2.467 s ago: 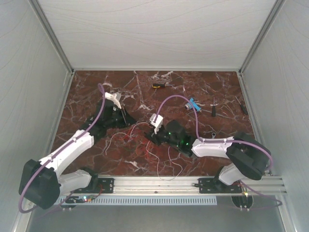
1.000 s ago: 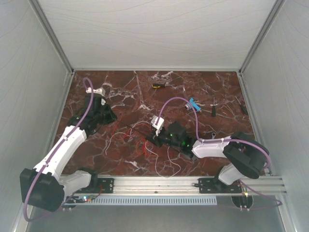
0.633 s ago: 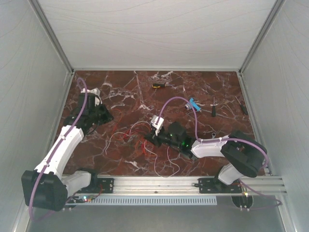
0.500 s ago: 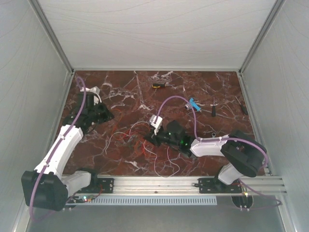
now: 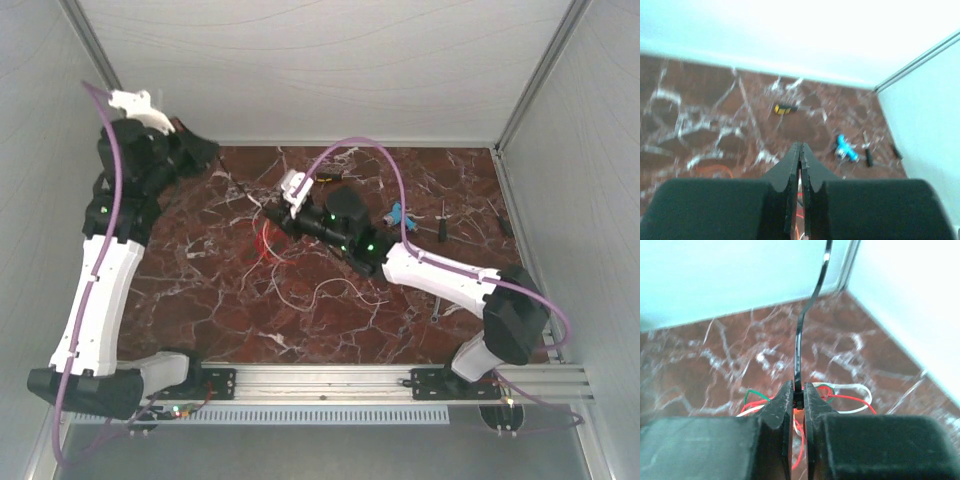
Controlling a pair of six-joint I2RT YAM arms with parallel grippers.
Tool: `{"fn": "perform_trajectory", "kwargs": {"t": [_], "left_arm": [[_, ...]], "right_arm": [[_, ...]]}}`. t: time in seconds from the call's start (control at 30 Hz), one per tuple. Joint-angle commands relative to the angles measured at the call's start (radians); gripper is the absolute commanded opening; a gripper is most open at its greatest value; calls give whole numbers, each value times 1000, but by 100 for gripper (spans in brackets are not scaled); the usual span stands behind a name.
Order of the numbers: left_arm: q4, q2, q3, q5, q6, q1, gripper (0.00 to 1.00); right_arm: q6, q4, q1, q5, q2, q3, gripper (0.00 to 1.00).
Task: Zip-tie the wires
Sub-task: Tie the cable at the center of the board.
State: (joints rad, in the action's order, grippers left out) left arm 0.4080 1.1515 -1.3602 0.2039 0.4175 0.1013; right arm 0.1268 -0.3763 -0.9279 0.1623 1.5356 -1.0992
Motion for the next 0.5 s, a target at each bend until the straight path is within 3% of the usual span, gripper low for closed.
{"fn": "perform_trajectory", "kwargs": {"t": [0.0,0.2,0.27,0.37,0.47], "left_arm": [[-57,76,-248,31,4,9,0],[-146,205,-534,-47,-35,9,0],[-145,238,-596,-56,-52,9,0],[-153,225,-559,-40,-69,10,0],[-165,175,-403,-52,-94,9,0]], "right_arm": [[140,50,13,-91,48,-219,0],[175,36,60,-133,270,-645,0],[184,-20,72,-175,315,-714,0],[181,-60,85,-169,312,-682,0],[161,-99,94,-204,262,-499,0]]}}
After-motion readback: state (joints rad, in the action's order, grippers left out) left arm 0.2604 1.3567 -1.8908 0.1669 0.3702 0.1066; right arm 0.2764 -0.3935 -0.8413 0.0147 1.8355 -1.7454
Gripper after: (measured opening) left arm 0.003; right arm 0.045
